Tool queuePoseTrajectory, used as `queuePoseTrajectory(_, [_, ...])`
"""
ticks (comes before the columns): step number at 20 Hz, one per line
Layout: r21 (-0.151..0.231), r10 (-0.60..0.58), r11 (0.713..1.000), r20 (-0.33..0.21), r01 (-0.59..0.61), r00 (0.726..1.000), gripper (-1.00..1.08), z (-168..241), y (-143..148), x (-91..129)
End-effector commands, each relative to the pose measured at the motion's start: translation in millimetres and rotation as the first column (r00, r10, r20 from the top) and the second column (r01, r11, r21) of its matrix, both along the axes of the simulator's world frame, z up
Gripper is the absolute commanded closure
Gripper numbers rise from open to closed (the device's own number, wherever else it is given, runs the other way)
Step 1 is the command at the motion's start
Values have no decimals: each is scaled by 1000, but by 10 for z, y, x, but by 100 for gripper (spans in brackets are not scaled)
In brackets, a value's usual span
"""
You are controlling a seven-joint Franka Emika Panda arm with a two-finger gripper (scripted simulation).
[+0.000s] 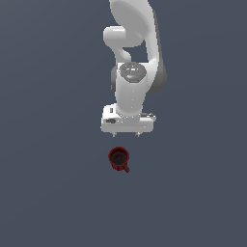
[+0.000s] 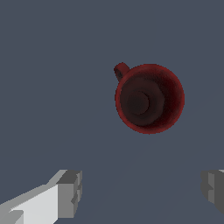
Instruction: Pick up the object and move it to a goal position.
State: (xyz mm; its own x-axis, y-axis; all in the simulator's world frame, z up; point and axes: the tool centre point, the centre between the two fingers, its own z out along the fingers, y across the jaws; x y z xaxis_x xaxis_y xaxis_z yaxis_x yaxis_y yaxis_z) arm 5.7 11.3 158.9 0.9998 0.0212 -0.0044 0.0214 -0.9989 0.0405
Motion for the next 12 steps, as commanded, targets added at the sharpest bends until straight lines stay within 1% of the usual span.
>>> queuePoseTrajectory(1, [-10, -25, 1000, 6, 25, 1000, -100, -32, -7, 19])
queuePoseTrajectory(7, [-43, -110, 993, 31, 111, 993, -100, -136, -32, 89])
queuePoseTrajectory(12, [-77, -200, 976, 68, 205, 977, -100, -243, -56, 166])
